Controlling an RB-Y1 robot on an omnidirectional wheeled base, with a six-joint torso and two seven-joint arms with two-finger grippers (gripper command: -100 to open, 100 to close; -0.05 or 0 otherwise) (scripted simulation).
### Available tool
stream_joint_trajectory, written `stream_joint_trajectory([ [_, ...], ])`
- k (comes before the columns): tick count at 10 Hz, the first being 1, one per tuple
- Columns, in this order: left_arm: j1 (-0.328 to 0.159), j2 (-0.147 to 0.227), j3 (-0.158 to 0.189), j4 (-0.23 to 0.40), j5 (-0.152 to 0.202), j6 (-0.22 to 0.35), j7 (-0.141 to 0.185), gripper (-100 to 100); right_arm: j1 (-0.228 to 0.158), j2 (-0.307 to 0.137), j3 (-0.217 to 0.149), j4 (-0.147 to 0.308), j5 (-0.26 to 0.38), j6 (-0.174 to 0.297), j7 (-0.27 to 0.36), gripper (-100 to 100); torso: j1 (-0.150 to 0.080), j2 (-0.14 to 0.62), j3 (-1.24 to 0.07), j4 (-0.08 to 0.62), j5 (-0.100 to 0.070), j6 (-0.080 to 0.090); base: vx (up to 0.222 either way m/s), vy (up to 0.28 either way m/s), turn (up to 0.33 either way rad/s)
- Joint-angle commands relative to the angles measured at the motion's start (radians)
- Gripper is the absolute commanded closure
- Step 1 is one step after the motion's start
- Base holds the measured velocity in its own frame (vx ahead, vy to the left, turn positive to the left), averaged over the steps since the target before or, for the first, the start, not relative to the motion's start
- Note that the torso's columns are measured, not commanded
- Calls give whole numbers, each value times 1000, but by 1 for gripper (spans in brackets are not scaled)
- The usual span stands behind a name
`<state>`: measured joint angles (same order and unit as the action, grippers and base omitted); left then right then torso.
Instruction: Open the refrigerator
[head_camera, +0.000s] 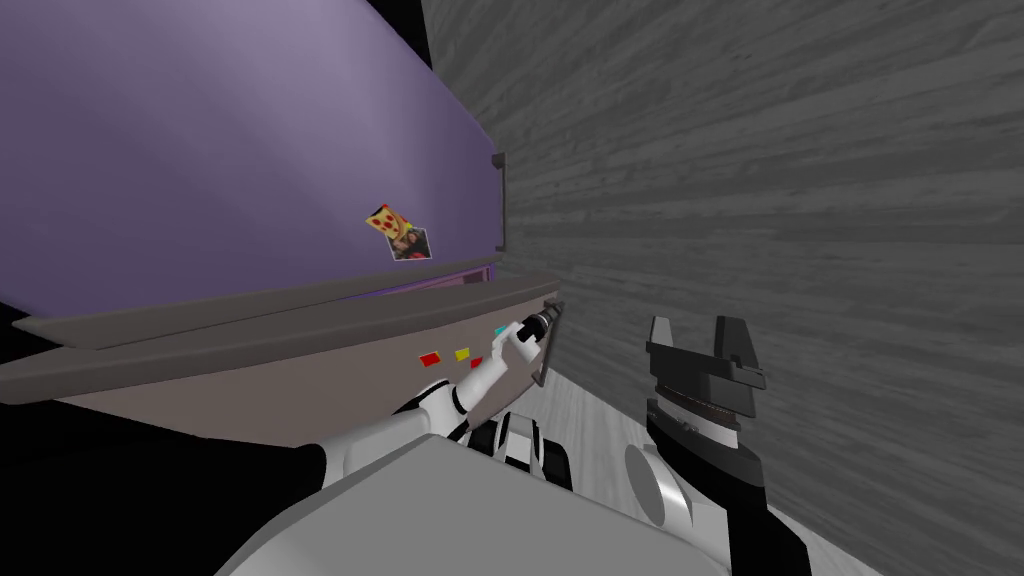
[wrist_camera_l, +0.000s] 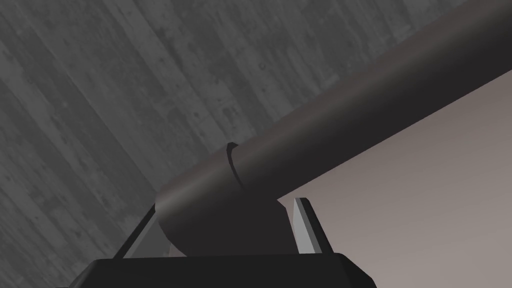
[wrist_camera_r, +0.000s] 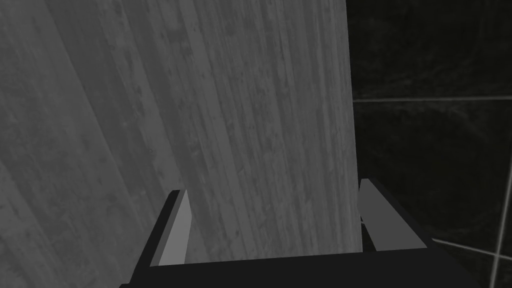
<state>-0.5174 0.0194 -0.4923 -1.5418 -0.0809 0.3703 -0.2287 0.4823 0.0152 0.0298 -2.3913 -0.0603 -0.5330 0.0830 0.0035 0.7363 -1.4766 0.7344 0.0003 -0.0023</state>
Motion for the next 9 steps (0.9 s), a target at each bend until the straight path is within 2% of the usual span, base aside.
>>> stream_joint_trajectory([
  [1, 7, -14, -62, -11, 14, 9, -5, 100, 0, 0, 0, 0, 0, 0, 0, 0, 0, 0, 0, 0, 0, 1, -284, 44, -149],
  [4, 17, -29, -135, -39, 31, 16, -9, 100, 0, 0, 0, 0, 0, 0, 0, 0, -5, -1, -1, 0, -1, 2, -278, 1, -109],
  [5, 12, -33, -117, -38, 23, 15, -9, 100, 0, 0, 0, 0, 0, 0, 0, 0, -6, -1, -1, 0, -2, 3, -139, 8, -58],
  [6, -14, -2, -136, -10, 24, -7, 40, 100, 0, 0, 0, 0, 0, 0, 0, 0, -4, -8, -5, 2, -1, 0, -147, 39, -282],
  [7, -14, -2, -136, -10, 24, -7, 40, 100, 0, 0, 0, 0, 0, 0, 0, 0, -5, -6, -4, 0, -2, 4, -162, 41, -174],
  [8, -43, 30, -147, 19, 22, -31, 83, 100, 0, 0, 0, 0, 0, 0, 0, 0, -6, -4, -2, 0, -2, 3, -237, 60, -269],
  [9, -43, 30, -147, 19, 22, -31, 88, 100, 0, 0, 0, 0, 0, 0, 0, 0, -5, 1, 1, -1, -3, 4, -234, 48, -163],
])
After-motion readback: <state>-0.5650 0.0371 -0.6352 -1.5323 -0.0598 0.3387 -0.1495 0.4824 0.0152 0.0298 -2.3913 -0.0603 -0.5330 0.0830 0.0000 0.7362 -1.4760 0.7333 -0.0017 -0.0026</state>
